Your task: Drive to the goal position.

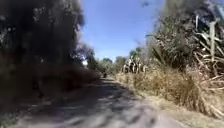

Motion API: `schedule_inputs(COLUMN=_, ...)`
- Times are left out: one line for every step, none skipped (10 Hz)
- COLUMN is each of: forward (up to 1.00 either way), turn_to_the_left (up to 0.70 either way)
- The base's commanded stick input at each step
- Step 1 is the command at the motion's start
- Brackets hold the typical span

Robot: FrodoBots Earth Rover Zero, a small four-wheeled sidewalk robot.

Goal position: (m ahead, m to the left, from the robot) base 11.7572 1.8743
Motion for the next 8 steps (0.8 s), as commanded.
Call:
schedule_inputs(forward=0.85, turn_to_the_left=0.00)
schedule_inputs(forward=0.85, turn_to_the_left=0.00)
schedule_inputs(forward=0.85, turn_to_the_left=0.01)
schedule_inputs(forward=0.85, turn_to_the_left=0.02)
schedule_inputs(forward=0.85, turn_to_the_left=0.00)
schedule_inputs(forward=0.85, turn_to_the_left=0.00)
schedule_inputs(forward=0.85, turn_to_the_left=0.00)
schedule_inputs(forward=0.85, turn_to_the_left=0.00)
